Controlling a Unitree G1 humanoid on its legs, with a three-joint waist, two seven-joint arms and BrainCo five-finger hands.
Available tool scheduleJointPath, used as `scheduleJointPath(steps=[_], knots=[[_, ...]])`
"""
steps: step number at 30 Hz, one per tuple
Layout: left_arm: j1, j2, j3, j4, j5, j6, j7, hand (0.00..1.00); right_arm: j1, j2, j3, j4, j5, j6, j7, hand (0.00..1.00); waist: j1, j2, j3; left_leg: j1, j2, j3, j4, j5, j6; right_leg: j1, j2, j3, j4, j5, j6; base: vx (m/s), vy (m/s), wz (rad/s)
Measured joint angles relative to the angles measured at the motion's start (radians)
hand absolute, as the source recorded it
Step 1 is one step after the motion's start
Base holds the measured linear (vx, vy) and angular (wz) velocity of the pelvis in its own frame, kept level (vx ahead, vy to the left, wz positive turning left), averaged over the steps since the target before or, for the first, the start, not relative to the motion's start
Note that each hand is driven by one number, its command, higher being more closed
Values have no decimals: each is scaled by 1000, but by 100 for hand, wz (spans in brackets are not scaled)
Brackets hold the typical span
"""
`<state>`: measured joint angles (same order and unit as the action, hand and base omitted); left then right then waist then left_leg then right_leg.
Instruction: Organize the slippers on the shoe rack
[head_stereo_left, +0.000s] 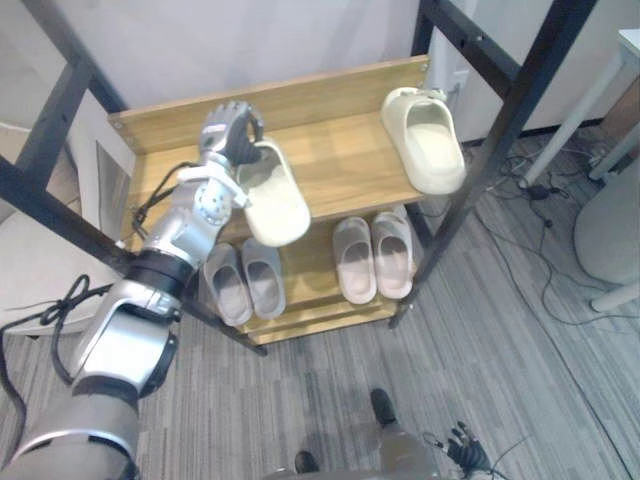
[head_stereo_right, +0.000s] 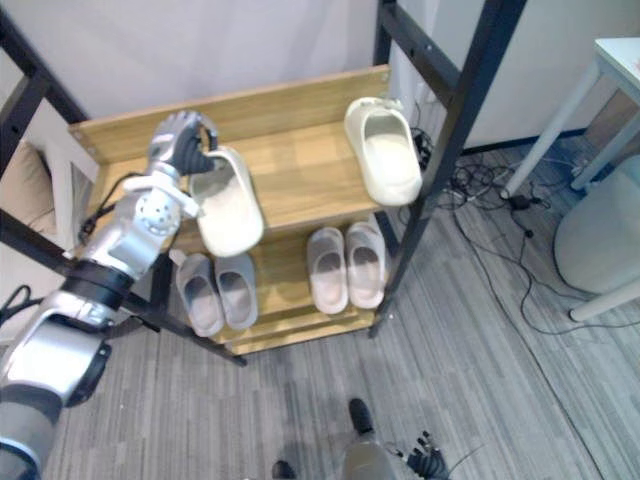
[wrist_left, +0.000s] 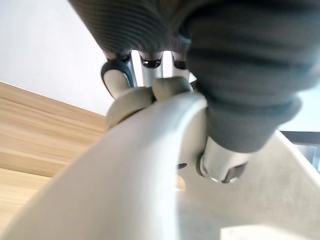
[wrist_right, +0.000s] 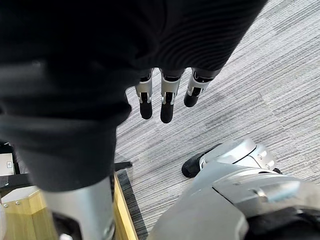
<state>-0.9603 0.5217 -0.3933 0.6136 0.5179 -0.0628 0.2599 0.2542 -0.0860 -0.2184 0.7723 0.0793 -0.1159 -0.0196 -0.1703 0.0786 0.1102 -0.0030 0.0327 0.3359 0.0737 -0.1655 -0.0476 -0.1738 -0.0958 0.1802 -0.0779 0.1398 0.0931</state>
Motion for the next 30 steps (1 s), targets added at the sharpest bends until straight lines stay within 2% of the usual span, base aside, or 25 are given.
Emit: scheduleJointPath(steps=[5, 12, 21, 22, 30], knots=[[-13, -12, -1, 0, 33, 8, 35, 100, 0, 3, 1, -13, 0, 0, -1, 0, -10, 0, 0, -3, -5, 14, 0, -2, 3, -15, 0, 23, 2, 4, 5, -11, -22, -12], [-61, -30, 2, 8, 55, 42, 90, 100, 10, 10, 0, -44, 0, -1, -8, 0, -17, -1, 1, -29, -8, 81, 2, -12, 8, -75, 5, 94, 5, 21, 16, 7, -11, -28], [-133, -66, 3, 11, 70, 71, 115, 100, 45, 48, 0, -153, 0, -11, -32, 0, -11, -14, 9, -66, 9, 142, 54, -57, 3, -119, 23, 150, 6, 28, 21, 46, -13, -19], [-139, -70, 3, 11, 70, 72, 125, 0, 50, 48, 4, -172, 0, -11, -35, 0, -9, -15, 10, -66, 11, 148, 55, -60, 2, -123, 24, 154, 6, 28, 21, 61, -10, -18], [-178, -155, 2, 16, 66, 77, 131, 0, 59, 55, 25, -218, -1, -14, -42, 0, -2, -18, 12, -68, 22, 175, 56, -70, -2, -135, 32, 163, 6, 28, 22, 54, -17, -8]])
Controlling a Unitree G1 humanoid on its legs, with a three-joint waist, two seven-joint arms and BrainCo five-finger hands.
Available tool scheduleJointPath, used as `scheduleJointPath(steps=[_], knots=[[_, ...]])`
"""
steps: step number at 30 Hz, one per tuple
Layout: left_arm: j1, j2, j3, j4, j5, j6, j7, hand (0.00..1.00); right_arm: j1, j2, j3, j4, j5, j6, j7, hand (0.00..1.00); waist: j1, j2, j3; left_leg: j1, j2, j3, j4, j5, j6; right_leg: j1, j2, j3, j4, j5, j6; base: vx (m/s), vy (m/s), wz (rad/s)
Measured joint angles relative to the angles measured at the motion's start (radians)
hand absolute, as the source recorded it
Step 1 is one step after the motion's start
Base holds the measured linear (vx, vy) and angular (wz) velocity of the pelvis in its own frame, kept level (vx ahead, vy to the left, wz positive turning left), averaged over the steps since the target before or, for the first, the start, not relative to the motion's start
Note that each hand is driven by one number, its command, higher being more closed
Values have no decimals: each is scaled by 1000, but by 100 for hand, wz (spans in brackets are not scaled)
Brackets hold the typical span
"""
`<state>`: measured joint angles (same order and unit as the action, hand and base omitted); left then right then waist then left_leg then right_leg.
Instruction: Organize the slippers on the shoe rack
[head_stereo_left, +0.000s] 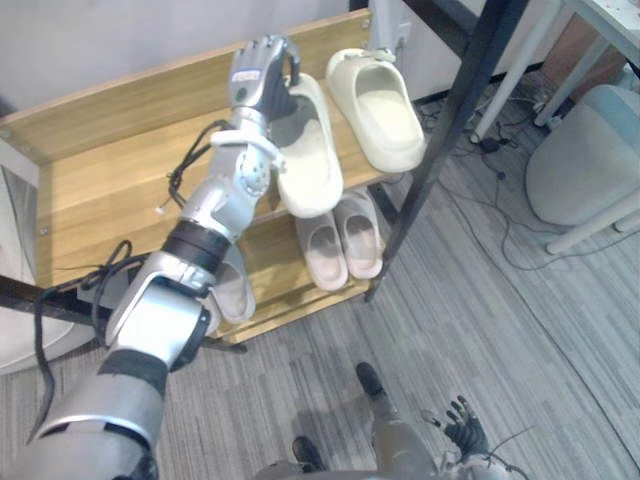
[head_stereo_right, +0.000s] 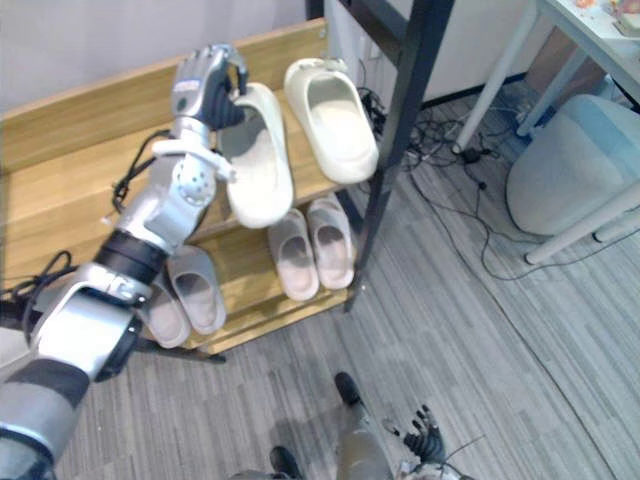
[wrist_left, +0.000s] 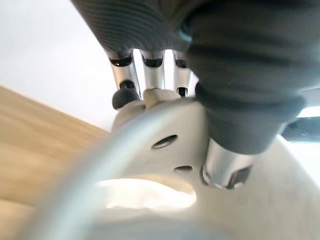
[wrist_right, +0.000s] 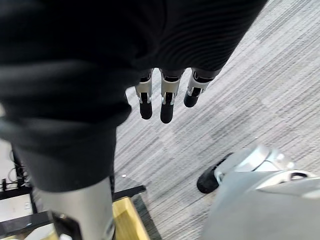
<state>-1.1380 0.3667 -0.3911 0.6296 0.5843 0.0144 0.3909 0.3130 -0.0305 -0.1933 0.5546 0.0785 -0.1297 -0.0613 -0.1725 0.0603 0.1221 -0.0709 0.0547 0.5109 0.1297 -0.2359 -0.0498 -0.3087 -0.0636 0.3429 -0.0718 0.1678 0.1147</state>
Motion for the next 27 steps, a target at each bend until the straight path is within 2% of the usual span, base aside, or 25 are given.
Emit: scheduleJointPath(steps=[15, 22, 27], knots=[[-15, -80, 1, 13, -76, 0, 2, 0, 23, 18, -1, -31, -1, 1, -19, 0, 11, -5, 2, 2, 16, -29, 29, -3, -3, 28, 1, -34, 4, 0, 0, 7, -24, 5], [-15, -82, 18, 12, -156, -9, 2, 0, 23, 20, -1, -5, 0, 2, -19, 0, 13, -14, -3, 4, 14, -67, 31, 0, -3, 49, -7, -61, -3, 0, 0, 1, -13, 13], [-1, -79, 69, -15, -215, -12, 23, 0, 17, 8, -1, 59, 0, 4, -18, 0, 13, -15, -9, 4, 3, -110, 23, 14, 4, 67, -17, -97, -7, 0, 0, 0, -13, 23]])
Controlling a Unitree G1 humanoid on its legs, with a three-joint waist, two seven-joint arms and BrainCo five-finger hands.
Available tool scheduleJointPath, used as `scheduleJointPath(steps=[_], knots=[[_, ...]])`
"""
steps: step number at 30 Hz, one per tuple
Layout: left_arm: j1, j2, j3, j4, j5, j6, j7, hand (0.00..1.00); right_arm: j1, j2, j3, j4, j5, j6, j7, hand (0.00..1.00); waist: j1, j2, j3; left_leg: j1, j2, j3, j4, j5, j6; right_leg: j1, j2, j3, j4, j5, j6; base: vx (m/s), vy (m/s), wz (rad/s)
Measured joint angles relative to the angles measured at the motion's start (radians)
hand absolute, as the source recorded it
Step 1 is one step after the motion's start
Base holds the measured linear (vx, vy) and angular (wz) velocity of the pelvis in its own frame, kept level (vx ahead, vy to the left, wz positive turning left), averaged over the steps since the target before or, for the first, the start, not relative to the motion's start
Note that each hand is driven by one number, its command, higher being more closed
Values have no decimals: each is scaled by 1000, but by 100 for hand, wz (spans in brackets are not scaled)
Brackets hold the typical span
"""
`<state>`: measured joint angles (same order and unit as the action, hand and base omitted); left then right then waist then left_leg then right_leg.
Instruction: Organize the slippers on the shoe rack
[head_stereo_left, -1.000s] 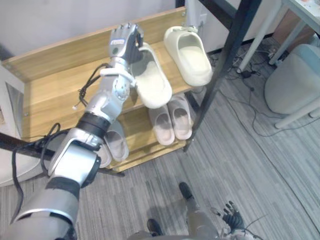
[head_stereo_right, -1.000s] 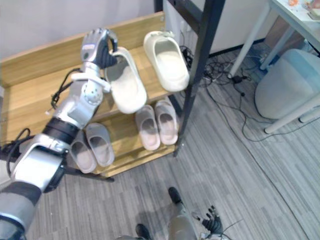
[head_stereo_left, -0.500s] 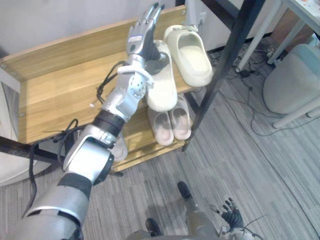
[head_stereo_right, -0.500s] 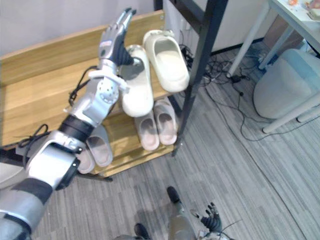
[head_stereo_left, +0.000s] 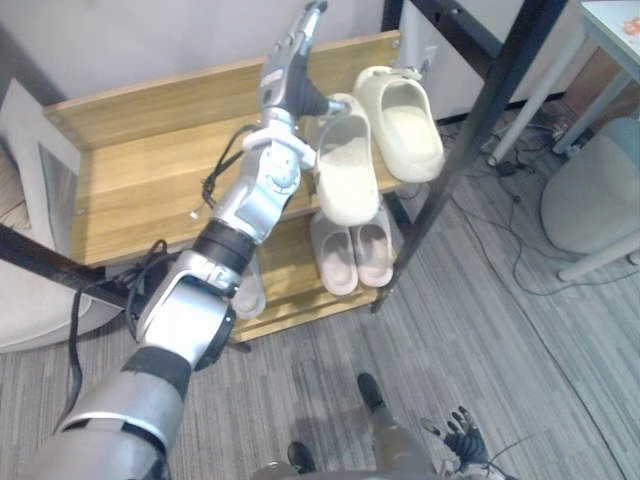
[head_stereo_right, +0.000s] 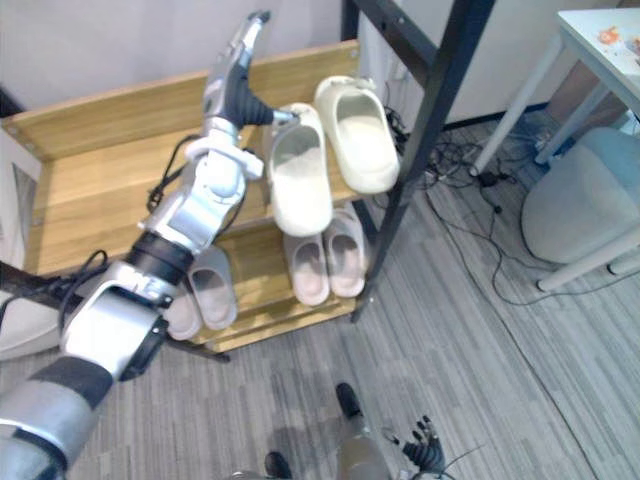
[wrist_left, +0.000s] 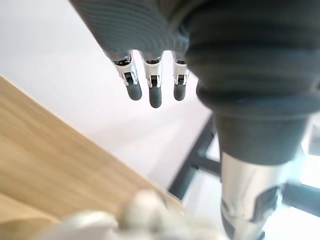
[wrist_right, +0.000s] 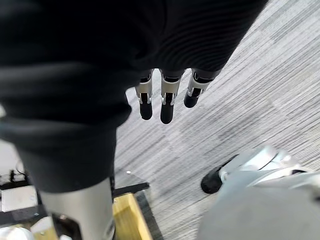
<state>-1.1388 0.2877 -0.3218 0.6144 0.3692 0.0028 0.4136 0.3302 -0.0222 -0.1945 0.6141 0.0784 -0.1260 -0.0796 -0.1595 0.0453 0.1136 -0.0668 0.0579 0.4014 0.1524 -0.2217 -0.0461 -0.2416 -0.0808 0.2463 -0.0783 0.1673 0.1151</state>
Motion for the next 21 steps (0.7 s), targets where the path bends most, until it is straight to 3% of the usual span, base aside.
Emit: scheduleJointPath(steps=[4, 5, 12, 21], knots=[[109, 2, 44, -128, -49, -24, 18, 0, -13, -17, 2, 46, 1, 1, 1, 0, 1, -5, -10, 3, -10, -21, -12, 13, 6, 9, -10, -15, -2, 0, 0, -17, -14, 18], [168, -2, 55, -172, -104, -41, 18, 0, -15, -18, 2, 67, 4, 1, 1, 0, 0, -6, -10, 15, -13, -32, -12, 14, 6, 30, -15, -24, -10, 0, 0, -29, -21, 19], [428, -74, 99, -328, -266, -67, 14, 0, -51, -32, 4, 158, 3, 21, 2, 0, 19, -12, -41, 34, -37, -94, -47, 49, 16, 66, -43, -76, -10, -7, 3, -53, -23, 28], [568, -109, 47, -375, -372, -86, -71, 0, -92, -64, 12, 232, 4, 46, -1, 0, 36, -7, -68, 69, -47, -164, -117, 97, 9, 105, -45, -159, -10, -22, -22, -3, -30, 20]])
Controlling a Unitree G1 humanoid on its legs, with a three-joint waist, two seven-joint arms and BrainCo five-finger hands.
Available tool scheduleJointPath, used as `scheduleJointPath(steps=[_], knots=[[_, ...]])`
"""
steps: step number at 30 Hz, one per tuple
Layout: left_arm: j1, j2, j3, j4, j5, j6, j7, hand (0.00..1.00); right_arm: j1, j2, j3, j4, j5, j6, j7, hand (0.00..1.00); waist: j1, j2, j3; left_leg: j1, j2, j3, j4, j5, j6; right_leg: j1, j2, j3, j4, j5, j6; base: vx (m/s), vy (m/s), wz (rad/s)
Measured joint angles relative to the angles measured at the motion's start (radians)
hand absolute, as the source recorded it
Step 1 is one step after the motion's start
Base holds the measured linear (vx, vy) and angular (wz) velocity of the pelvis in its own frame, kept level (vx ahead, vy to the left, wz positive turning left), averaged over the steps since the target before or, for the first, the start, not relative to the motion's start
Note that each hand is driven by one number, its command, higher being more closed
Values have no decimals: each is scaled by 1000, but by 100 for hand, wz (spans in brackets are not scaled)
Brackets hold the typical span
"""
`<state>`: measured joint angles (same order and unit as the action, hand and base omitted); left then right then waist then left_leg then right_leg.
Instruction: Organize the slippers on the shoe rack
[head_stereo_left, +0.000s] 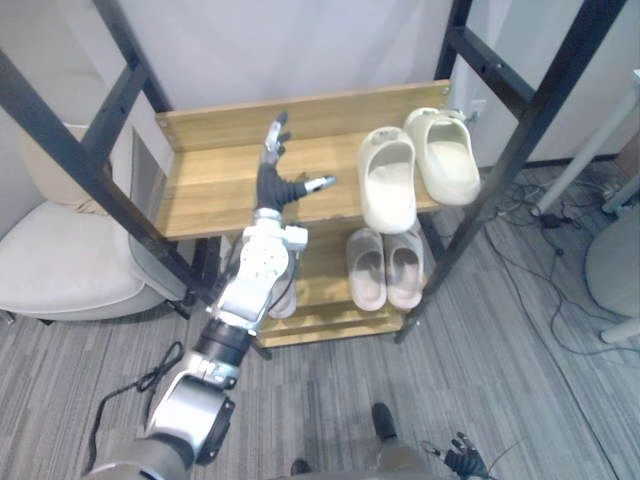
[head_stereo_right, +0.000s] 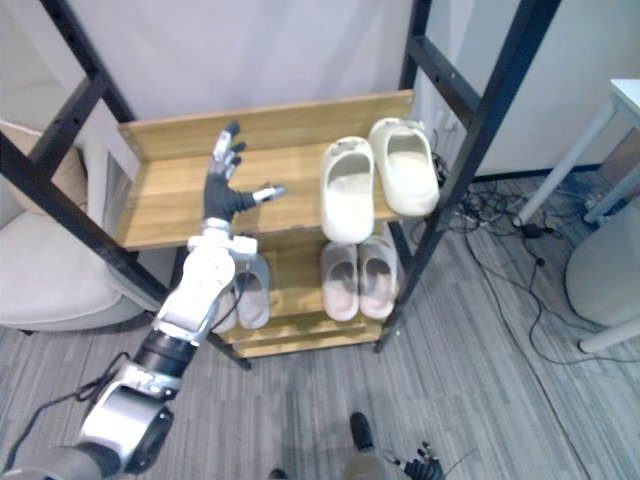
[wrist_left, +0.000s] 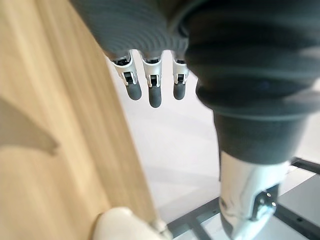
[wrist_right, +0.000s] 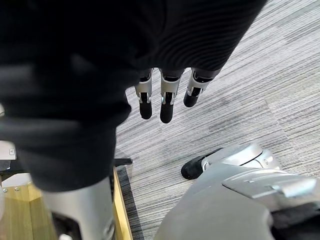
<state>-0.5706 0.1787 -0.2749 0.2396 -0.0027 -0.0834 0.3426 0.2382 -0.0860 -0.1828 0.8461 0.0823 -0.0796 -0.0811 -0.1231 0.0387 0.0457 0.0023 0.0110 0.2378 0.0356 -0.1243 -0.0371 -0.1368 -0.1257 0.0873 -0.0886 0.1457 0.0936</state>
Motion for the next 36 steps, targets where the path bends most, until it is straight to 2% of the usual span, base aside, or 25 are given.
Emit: scheduleJointPath(steps=[8, 14, 23, 34, 36], knots=[[10, -31, -21, 114, -58, 1, -40, 0, -31, 0, 1, 9, 4, 1, -7, 0, 5, -2, -2, 24, 4, -30, -28, 17, -2, 26, 1, -41, -8, -5, -6, 1, -37, 12], [21, -46, -30, 156, -81, 0, -54, 0, -44, 3, 4, 35, 5, 1, -10, 0, 4, -15, 1, 32, 5, -31, -35, 17, -2, 32, 2, -47, -9, -7, -7, -2, -4, 1], [-6, -68, -42, 192, -100, -21, -62, 0, -44, 3, 10, 37, 5, 2, -15, 0, 2, -19, 2, 32, 8, -30, -35, 15, -5, 32, 5, -48, -9, -9, -4, 0, 0, 0], [-89, -97, -78, 266, -120, -30, -60, 0, -47, 5, 10, 37, 5, 2, -17, 0, -12, -28, 8, 32, 12, -1, -38, 10, -11, 15, 14, -20, -9, -9, -3, -1, -13, -7], [-109, -117, -92, 283, -132, -31, -58, 0, -47, 6, 10, 37, 5, 9, -17, 0, -24, -28, 8, 32, 15, 0, -39, 9, -13, 13, 18, -19, -9, -9, -3, 11, -16, -2]])
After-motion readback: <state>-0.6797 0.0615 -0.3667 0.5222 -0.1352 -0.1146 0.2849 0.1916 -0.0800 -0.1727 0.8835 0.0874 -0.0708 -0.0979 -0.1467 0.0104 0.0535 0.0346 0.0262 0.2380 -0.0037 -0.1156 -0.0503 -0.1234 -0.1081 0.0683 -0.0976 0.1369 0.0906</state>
